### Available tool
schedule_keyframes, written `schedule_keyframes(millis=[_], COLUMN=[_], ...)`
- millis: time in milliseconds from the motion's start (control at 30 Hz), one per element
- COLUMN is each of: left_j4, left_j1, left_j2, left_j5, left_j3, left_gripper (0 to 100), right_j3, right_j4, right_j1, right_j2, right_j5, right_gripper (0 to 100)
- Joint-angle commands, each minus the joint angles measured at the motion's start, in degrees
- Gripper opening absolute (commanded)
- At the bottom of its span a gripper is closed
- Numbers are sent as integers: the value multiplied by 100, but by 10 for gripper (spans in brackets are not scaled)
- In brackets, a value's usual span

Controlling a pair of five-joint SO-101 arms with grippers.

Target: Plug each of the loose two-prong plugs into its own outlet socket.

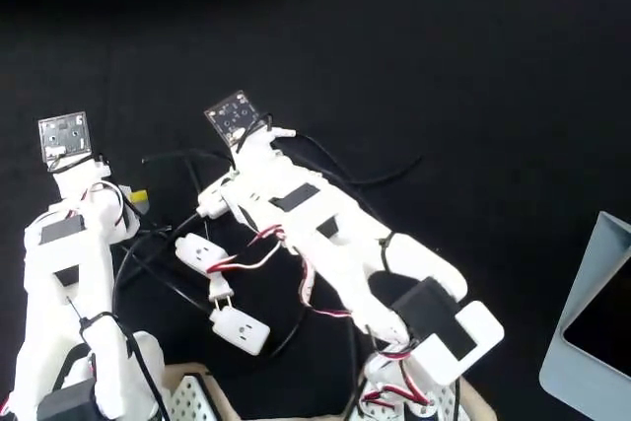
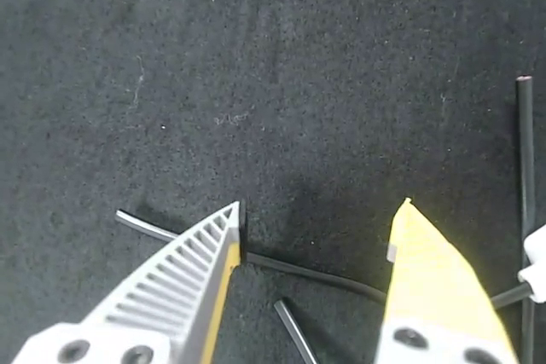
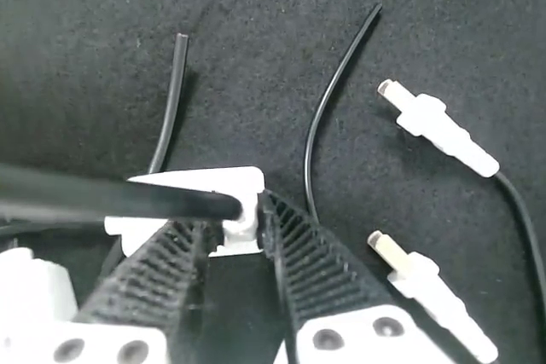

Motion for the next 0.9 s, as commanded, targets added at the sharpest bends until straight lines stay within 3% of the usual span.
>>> schedule_keyframes(millis=[0, 300, 433, 633, 867], left_j4=[-105, -105, -105, -105, -105], left_j1=[-13, -13, -13, -13, -13], left_j2=[-62, -62, -62, -62, -62], left_j5=[18, 18, 18, 26, 35], left_j3=[-48, -48, -40, -40, -40], left_gripper=[278, 278, 278, 278, 278], right_j3=[-145, -277, -303, -664, -1991], right_j4=[246, 246, 316, 273, 281], right_j1=[26, 62, 220, 914, 1820], right_j2=[48, 198, -523, -1429, -655], right_j5=[246, 264, 237, 264, 176], right_gripper=[11, 11, 11, 11, 12])
